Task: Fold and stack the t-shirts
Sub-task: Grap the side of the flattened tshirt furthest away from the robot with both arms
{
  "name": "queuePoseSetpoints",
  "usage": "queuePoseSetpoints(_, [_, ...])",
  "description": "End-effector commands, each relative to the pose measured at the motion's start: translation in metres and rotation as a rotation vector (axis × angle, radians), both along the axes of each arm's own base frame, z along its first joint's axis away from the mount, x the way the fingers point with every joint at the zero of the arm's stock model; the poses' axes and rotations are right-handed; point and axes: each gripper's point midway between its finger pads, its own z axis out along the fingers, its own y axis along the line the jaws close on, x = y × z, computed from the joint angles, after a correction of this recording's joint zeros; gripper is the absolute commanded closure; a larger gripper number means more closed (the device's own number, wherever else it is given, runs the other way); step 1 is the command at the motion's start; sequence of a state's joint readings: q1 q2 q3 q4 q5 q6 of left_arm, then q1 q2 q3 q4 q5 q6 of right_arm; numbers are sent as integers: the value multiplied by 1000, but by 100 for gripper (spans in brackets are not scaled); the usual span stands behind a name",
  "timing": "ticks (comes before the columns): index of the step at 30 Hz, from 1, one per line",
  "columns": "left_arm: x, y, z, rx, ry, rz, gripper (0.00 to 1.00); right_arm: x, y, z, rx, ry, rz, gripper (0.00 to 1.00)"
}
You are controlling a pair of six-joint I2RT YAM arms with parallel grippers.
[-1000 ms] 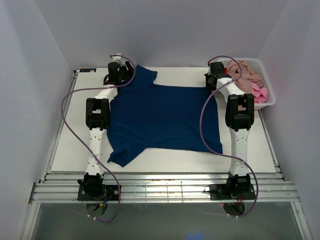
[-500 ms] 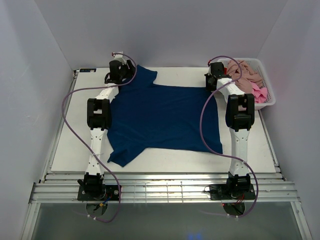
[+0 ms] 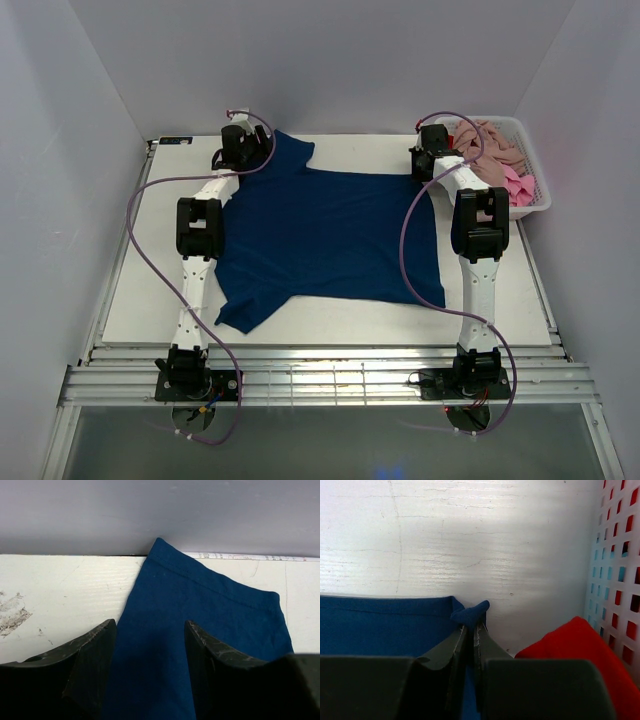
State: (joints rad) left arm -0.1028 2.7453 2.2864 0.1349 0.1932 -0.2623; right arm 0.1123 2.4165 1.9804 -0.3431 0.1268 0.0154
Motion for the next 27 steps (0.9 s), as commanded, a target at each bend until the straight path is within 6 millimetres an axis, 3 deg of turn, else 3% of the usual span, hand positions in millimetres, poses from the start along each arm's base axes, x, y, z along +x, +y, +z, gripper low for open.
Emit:
queuePoseSetpoints(1, [1, -4, 8, 13, -17, -4, 33, -26, -3, -22, -7, 109, 14, 89])
queuePoseSetpoints(18, [-4, 2, -16, 75, 20, 36, 34, -26, -3, -23, -8, 114, 16, 90])
queuePoseSetpoints(21, [-3, 0, -16, 71, 17, 31, 37, -27, -3, -23, -8, 117, 14, 89])
queuePoseSetpoints(27, [-4, 1, -27, 76, 38, 35, 53, -28, -3, -24, -7, 119, 15, 90])
